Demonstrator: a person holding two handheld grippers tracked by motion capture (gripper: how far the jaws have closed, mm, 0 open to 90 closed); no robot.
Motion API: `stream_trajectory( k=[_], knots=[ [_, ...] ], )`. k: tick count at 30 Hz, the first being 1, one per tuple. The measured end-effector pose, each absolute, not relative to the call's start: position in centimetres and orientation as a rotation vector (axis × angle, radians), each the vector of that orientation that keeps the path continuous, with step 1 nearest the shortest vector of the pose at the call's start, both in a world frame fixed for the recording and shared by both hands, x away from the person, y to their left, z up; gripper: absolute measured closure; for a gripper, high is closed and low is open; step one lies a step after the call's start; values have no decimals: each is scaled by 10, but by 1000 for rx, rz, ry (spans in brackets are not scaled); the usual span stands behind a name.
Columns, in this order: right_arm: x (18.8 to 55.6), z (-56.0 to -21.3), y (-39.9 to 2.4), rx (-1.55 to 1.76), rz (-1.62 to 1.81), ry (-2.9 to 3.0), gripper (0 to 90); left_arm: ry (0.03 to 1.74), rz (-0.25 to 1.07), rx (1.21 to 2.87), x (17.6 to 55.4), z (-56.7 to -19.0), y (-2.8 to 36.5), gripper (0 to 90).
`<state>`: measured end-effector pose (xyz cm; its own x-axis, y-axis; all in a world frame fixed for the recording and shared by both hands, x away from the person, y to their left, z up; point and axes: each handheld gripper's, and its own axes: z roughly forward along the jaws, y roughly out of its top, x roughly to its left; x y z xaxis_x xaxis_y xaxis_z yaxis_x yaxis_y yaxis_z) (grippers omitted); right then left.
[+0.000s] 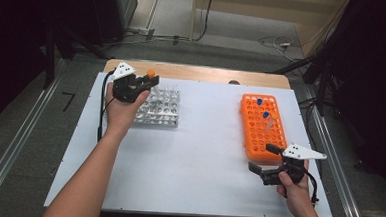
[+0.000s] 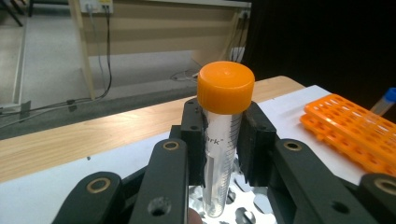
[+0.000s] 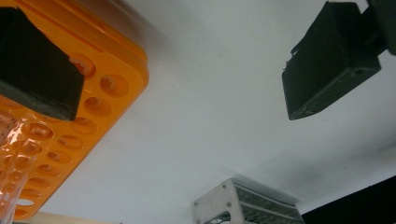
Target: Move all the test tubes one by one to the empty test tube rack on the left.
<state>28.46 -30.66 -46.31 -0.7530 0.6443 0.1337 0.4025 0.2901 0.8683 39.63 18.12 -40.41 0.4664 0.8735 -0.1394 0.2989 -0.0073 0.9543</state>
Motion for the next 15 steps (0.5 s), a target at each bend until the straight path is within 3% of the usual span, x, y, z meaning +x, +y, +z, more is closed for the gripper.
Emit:
stream_trajectory(
  k=[15],
  knots=[
    [285, -464, -308, 966, 1452, 2317, 0, 1122, 648, 1528, 423, -416, 176, 748]
  ],
)
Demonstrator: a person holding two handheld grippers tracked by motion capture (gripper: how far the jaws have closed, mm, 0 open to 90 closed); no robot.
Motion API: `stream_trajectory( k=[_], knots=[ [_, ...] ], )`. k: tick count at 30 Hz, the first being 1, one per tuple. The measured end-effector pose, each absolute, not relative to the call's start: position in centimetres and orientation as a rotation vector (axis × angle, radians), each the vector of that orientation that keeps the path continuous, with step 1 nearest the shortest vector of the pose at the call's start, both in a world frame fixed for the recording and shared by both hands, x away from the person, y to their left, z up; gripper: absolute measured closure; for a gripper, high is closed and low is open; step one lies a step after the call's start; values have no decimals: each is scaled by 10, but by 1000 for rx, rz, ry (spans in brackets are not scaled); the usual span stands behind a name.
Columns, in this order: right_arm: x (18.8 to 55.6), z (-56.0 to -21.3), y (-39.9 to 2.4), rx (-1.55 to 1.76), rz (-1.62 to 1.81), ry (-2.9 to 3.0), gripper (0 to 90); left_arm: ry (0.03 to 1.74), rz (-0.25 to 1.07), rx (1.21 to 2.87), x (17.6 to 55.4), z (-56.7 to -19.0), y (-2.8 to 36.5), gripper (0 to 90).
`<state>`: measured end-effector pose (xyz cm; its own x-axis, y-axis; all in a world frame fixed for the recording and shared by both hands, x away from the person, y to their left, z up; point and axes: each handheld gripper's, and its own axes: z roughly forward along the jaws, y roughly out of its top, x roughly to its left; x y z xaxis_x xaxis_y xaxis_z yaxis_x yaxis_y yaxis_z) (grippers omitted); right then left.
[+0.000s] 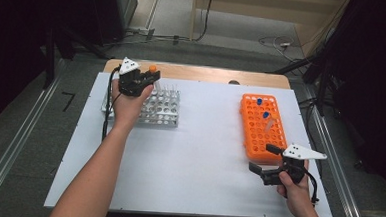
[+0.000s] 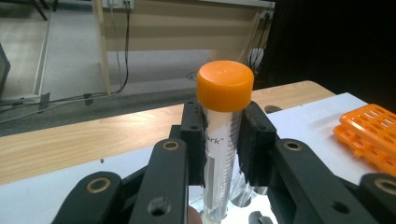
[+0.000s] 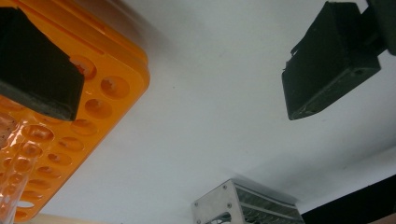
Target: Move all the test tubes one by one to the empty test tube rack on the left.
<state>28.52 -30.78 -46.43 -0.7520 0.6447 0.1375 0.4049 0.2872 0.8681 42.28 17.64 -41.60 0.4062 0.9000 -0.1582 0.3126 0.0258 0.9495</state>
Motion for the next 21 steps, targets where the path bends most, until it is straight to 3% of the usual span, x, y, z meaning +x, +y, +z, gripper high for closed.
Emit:
stream_trajectory(
  k=[21],
  knots=[
    [285, -465, -308, 972, 1453, 2312, 0, 1112, 691, 1594, 429, -418, 164, 744]
  ],
)
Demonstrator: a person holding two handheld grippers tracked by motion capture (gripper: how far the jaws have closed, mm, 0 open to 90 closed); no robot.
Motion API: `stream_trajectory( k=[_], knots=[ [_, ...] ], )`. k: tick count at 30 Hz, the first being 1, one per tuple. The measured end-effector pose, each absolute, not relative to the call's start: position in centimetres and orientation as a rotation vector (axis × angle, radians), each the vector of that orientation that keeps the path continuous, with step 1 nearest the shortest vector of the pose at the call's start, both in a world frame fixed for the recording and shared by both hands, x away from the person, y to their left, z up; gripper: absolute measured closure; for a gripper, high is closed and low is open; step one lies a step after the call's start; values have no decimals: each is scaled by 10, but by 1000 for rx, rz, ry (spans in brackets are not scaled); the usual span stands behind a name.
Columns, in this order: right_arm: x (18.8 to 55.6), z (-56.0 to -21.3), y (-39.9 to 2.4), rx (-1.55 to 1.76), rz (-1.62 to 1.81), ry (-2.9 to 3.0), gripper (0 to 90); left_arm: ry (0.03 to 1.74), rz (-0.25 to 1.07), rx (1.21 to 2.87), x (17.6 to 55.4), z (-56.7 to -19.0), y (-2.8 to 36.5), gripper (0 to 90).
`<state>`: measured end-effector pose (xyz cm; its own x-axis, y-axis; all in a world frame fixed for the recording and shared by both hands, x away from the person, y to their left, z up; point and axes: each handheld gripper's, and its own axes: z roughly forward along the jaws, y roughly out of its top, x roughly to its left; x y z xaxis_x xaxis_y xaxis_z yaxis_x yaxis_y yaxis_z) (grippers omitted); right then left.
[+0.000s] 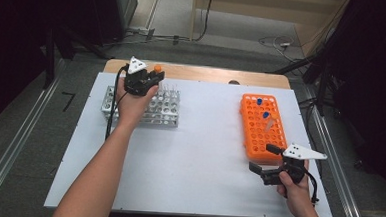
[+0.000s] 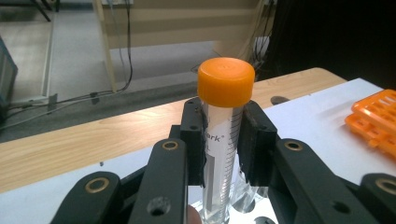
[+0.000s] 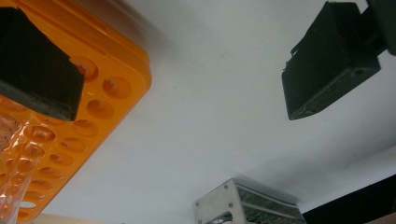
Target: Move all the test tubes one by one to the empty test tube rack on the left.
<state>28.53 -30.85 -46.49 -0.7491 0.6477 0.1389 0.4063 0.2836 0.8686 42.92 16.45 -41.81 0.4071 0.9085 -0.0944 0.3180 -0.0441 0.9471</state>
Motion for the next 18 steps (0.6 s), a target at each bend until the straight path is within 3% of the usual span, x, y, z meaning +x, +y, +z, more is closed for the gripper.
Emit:
stream_trajectory(
  k=[18],
  knots=[
    [286, -466, -308, 960, 1454, 2316, 0, 1107, 705, 1635, 430, -417, 161, 745]
  ],
)
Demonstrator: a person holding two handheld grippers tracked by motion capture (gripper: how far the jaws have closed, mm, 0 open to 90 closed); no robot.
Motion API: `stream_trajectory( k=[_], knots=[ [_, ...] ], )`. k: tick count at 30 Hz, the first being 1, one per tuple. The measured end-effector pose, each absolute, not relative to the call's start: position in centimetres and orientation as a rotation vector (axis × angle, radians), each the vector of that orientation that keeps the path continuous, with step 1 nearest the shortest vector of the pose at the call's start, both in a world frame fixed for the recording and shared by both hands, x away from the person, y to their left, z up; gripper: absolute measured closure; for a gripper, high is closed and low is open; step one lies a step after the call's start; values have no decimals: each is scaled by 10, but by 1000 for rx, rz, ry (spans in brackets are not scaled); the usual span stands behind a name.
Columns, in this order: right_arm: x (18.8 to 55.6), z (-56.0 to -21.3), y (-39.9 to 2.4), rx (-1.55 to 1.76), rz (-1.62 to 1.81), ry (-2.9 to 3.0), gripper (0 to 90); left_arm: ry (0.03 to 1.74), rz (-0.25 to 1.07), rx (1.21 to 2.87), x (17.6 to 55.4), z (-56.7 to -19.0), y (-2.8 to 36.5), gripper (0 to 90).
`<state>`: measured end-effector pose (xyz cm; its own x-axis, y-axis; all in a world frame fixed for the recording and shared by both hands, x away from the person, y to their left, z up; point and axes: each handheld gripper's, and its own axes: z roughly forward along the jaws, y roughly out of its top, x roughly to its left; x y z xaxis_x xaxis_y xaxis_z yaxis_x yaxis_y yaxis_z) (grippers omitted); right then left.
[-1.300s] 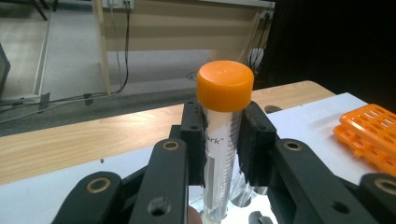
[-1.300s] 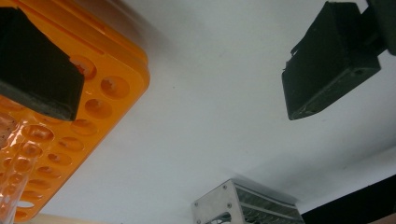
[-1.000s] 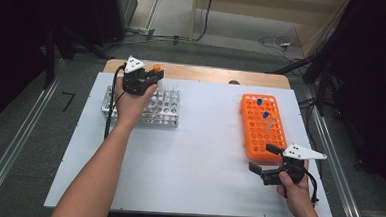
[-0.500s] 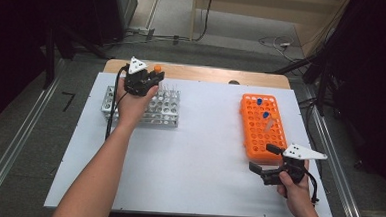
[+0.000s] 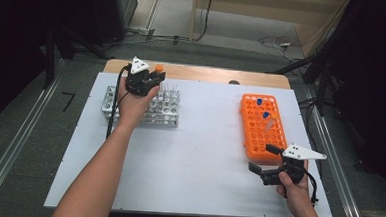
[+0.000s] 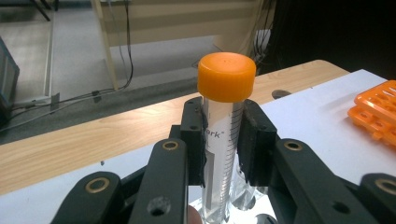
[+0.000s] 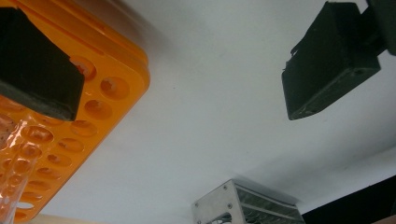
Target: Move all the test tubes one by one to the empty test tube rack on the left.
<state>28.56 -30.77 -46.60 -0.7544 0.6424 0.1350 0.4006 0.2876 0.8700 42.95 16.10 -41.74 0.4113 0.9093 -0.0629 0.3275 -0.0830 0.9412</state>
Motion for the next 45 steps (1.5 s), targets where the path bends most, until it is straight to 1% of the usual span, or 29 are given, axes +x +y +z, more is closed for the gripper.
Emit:
stream_trajectory(
  k=[5, 9, 14, 16, 19, 24, 26, 29, 33, 38, 45],
  knots=[
    [286, -466, -308, 959, 1455, 2314, 0, 1106, 745, 1649, 427, -417, 160, 735],
    [286, -466, -308, 961, 1454, 2315, 0, 1115, 737, 1653, 426, -419, 160, 735],
    [285, -466, -308, 960, 1454, 2316, 0, 1111, 745, 1721, 427, -427, 153, 741],
    [285, -466, -308, 957, 1455, 2316, 0, 1122, 724, 1703, 428, -428, 153, 734],
    [285, -466, -308, 960, 1453, 2315, 0, 1139, 688, 1674, 429, -428, 155, 670],
    [286, -467, -308, 963, 1451, 2315, 0, 1162, 682, 1677, 428, -428, 156, 579],
    [286, -466, -308, 964, 1451, 2311, 0, 1187, 679, 1664, 426, -427, 158, 487],
    [286, -465, -309, 964, 1451, 2301, 0, 1217, 657, 1639, 422, -424, 160, 267],
    [287, -464, -311, 971, 1453, 2287, 0, 1185, 616, 1635, 412, -421, 164, 97],
    [289, -461, -313, 985, 1453, 2267, 0, 1135, 574, 1630, 393, -420, 165, 9],
    [295, -458, -315, 1023, 1450, 2233, 0, 1079, 522, 1651, 361, -426, 157, 0]
  ],
)
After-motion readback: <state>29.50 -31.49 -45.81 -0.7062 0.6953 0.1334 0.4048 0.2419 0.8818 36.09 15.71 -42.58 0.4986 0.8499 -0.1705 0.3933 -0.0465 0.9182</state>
